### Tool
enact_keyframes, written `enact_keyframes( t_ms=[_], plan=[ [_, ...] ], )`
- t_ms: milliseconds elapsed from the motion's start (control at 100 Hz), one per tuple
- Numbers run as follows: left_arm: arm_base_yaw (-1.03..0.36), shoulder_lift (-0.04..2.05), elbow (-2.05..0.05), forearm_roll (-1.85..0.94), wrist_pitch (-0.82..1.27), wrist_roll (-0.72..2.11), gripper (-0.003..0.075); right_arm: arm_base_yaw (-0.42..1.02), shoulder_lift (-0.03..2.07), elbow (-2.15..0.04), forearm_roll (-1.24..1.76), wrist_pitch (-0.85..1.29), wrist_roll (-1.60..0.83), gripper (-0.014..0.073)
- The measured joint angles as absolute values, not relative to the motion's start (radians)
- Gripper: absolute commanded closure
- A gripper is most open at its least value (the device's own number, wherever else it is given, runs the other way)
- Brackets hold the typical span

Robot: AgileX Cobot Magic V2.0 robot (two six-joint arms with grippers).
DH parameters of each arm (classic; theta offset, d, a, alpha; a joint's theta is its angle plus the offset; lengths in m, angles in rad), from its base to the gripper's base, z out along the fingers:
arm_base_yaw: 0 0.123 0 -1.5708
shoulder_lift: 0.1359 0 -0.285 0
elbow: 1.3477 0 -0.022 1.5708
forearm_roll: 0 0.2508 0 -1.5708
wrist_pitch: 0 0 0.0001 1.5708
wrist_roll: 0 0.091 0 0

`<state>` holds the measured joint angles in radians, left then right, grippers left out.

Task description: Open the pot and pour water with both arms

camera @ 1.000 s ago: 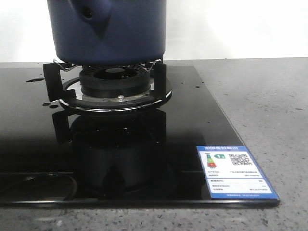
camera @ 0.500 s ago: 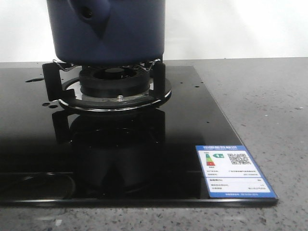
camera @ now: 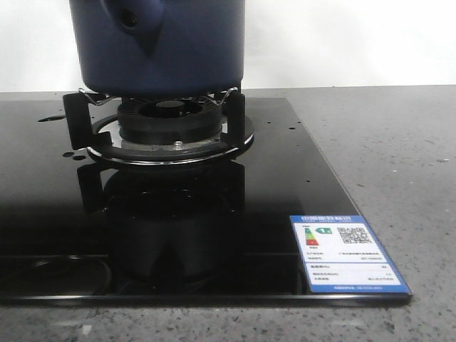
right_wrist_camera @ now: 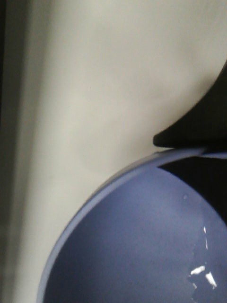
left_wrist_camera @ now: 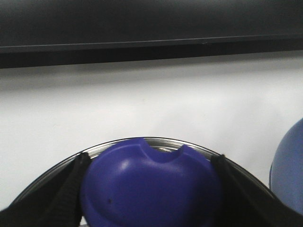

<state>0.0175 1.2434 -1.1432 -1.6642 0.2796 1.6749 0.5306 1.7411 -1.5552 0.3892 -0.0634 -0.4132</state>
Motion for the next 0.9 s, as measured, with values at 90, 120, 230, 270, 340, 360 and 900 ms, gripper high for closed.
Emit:
enact_keyframes(
  t_ms=[90,120,230,270,340,360,900],
  plan=[
    [0.017,1.243,-1.143,-1.666,0.28,1.675,0.0393,0.544,1.73,-1.499,0.387,-0.164,-0.413,0.0636],
    [0.017,1.243,-1.143,-1.666,0.28,1.675,0.0393,0.549,1.723,-1.483,0.387,-0.194,-0.413,0.0636],
    [0.017,1.243,-1.143,-1.666,0.28,1.675,0.0393,0.56,1.712,-1.421,0.387,-0.311,-0.413,0.0636],
    [0.017,1.243,-1.143,-1.666,0.28,1.675,0.0393,0.564,1.707,-1.401,0.387,-0.354,-0.413,0.0636],
    [0.017,1.243,-1.143,-1.666,0.28,1.675,0.0393,0.569,1.701,-1.372,0.387,-0.417,-0.413,0.0636],
    [0.017,1.243,-1.143,-1.666,0.28,1.675,0.0393,0.569,1.699,-1.367,0.387,-0.435,-0.413,0.0636],
    [0.017,1.243,-1.143,-1.666,0.277,1.675,0.0393,0.6,1.695,-1.317,0.285,-0.749,-0.413,0.0636]
  ],
)
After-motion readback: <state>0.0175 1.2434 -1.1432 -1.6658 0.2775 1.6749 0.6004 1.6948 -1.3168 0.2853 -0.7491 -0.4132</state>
